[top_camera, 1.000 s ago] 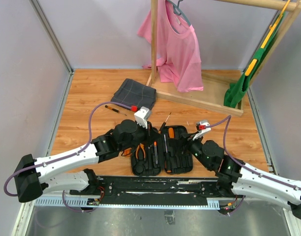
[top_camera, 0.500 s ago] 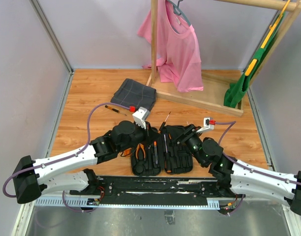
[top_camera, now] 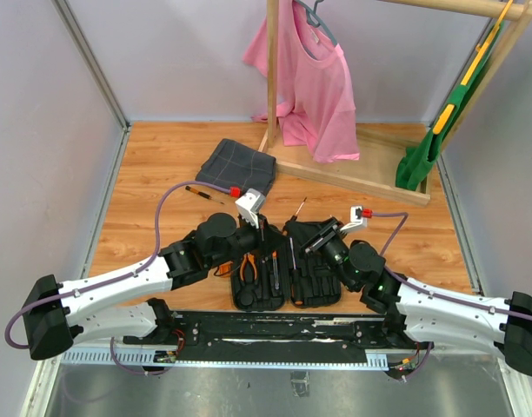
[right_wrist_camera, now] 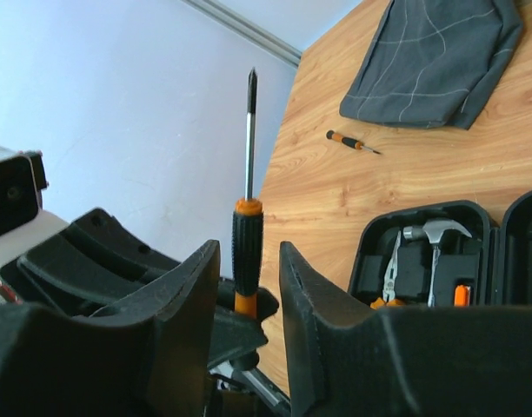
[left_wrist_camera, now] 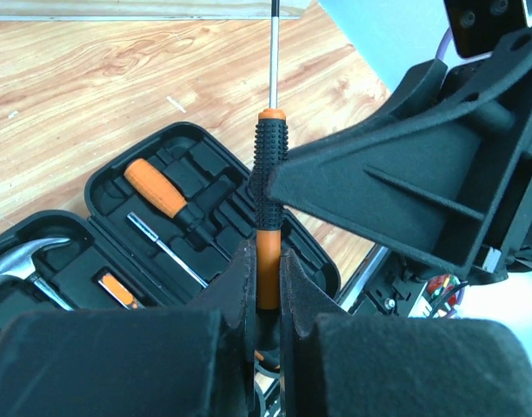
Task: Sort the tools into containers
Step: Pick up the screwdriver from the center of the board, then place the screwdriver in the storage box, then pick up the screwdriver from the center of the board.
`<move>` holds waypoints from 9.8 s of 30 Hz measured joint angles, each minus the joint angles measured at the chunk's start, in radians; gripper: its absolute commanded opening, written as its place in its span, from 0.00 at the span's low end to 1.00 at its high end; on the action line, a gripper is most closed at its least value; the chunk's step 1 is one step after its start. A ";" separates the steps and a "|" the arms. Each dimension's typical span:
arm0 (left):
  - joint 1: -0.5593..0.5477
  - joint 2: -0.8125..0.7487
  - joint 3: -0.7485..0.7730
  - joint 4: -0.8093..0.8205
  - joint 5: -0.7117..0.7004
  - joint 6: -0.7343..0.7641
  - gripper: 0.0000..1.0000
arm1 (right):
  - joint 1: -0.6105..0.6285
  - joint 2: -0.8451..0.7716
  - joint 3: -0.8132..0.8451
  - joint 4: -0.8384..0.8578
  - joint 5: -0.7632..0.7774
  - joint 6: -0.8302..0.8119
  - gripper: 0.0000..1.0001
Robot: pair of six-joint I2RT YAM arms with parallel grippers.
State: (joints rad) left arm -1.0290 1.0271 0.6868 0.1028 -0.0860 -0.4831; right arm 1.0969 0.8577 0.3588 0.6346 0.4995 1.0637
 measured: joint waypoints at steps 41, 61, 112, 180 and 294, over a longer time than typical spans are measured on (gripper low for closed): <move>0.000 0.227 0.135 -0.223 -0.077 -0.060 0.69 | -0.055 -0.204 0.110 -0.702 0.117 -0.384 0.01; 0.062 0.253 0.198 -0.385 -0.304 -0.108 0.99 | -0.119 -0.175 0.200 -1.140 -0.042 -0.343 0.04; 0.063 0.023 0.063 -0.282 -0.328 -0.115 0.99 | -0.163 0.133 0.088 -0.920 -0.332 -0.240 0.31; 0.066 0.182 0.059 -0.238 -0.269 -0.150 0.96 | -0.163 0.361 0.320 -1.150 -0.344 -0.402 0.09; 0.817 0.856 0.470 -0.333 -0.362 -0.191 0.50 | -0.174 -0.028 0.187 -1.067 -0.311 -0.383 0.37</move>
State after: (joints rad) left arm -0.2123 1.8832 1.1564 -0.2298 -0.4480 -0.6739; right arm 0.9234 0.8295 0.5457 -0.4320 0.1883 0.6807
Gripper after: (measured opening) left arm 0.521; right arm 0.373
